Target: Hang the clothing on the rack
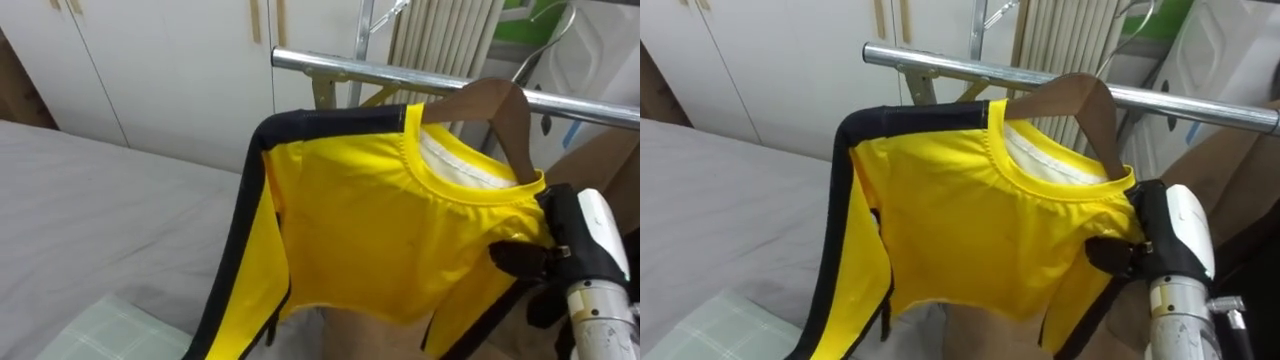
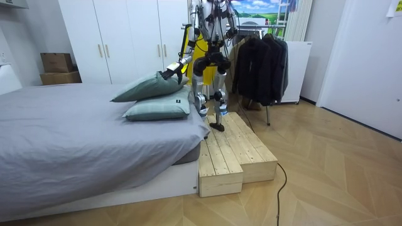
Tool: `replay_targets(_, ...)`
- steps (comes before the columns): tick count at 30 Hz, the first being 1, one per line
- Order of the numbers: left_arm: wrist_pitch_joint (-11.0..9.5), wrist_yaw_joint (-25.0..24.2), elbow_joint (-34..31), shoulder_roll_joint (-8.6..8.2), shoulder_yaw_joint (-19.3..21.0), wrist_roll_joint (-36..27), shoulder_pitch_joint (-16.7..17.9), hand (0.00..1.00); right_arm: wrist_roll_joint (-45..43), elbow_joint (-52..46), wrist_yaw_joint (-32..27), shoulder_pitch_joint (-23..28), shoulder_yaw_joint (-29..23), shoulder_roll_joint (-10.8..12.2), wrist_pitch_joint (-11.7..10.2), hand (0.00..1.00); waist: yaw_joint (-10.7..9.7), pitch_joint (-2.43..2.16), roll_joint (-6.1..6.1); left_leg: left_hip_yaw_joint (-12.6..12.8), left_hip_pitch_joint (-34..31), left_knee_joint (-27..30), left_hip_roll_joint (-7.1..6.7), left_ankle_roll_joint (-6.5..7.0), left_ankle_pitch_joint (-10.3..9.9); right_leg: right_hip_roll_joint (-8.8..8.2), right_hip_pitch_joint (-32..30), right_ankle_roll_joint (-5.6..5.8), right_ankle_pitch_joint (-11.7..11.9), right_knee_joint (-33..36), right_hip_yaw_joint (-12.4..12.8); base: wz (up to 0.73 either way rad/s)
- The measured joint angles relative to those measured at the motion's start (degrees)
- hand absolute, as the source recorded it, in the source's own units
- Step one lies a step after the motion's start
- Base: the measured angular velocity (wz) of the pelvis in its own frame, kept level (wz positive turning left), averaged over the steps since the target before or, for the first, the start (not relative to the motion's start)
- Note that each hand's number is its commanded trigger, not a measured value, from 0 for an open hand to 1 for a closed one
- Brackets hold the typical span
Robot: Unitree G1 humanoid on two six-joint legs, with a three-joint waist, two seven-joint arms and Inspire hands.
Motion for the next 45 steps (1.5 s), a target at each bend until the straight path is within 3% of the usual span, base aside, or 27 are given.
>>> replay_targets(4, 0.0, -0.97, 0.0, 0.27, 0.09, 0.22, 0.3, 0.0, -0.18, 1.94, 0.0, -0.41, -0.1, -0.53, -0.83, 1.0, 0.07, 0.0, -0.14, -0.03, 0.03, 0.06, 0.0, -0.2, 0.04, -0.09, 0.15, -0.01, 0.01, -0.11, -0.13, 0.0)
replay_targets(12, 0.03, -3.2, -0.17, 0.79, 0.63, 0.25, 0.64, 0.0, 0.22, 5.05, 2.21, -2.21, -0.07, -5.66, -1.33, 1.0, 0.65, 0.01, -0.18, -0.05, -0.01, 0.1, -0.2, -0.18, 0.05, -0.07, -0.07, 0.09, -0.02, 0.08, 0.25, -0.01)
replay_targets(21, 0.42, -3.29, -0.74, 1.53, 0.66, 1.74, 0.81, 0.0, 4.14, 12.08, 4.96, -6.29, -0.05, -6.81, -1.54, 1.0, 1.41, -0.07, -1.5, -1.07, -0.07, 0.19, -0.53, 0.38, 0.08, -0.11, -0.19, 0.1, -0.03, 0.55, -0.07, 0.01)
replay_targets(26, 0.45, -4.46, -1.62, 1.66, 0.65, 2.81, 0.8, 0.0, 5.13, 16.83, 7.09, -9.17, 0.1, -7.19, -1.59, 1.0, 1.95, -0.1, -1.55, -1.73, -0.39, 0.21, -0.71, 0.51, 0.4, -0.52, -0.17, 0.2, -0.01, 0.59, -0.94, 0.09)
replay_targets(31, 0.45, -5.7, -2.18, 2.11, 0.67, 4.58, 0.78, 0.0, 7.87, 21.83, 9.95, -11.76, 0.55, -9.59, -2.49, 1.0, 2.08, -0.16, -1.98, -2.77, -0.89, 0.29, -0.85, 0.61, 1.01, -0.93, -0.27, 0.29, -0.04, 0.54, -2.33, 0.15)
replay_targets(35, 0.43, -5.72, -2.44, 3.14, 0.66, 4.56, 0.64, 0.0, 9.12, 28.22, 11.45, -15.39, 0.79, -10.91, -3.79, 1.0, 2.11, -0.15, -3.1, -3.33, -1.04, 0.29, -0.83, 0.58, 1.23, -0.97, -0.17, 0.33, -0.07, 0.56, -2.83, 0.07)
replay_targets(45, 0.31, -8.31, -2.46, 3.16, 0.65, 5.06, 0.54, 0.0, 16.64, 36.83, 16.47, -19.1, 1.06, -12.06, -5.45, 1.0, 3.35, -0.15, -2.89, -4.71, -1.28, 1.17, -1.5, 0.81, 1.36, -1.6, 0.8, 0.89, 0.76, -0.51, -3.22, 0.03)
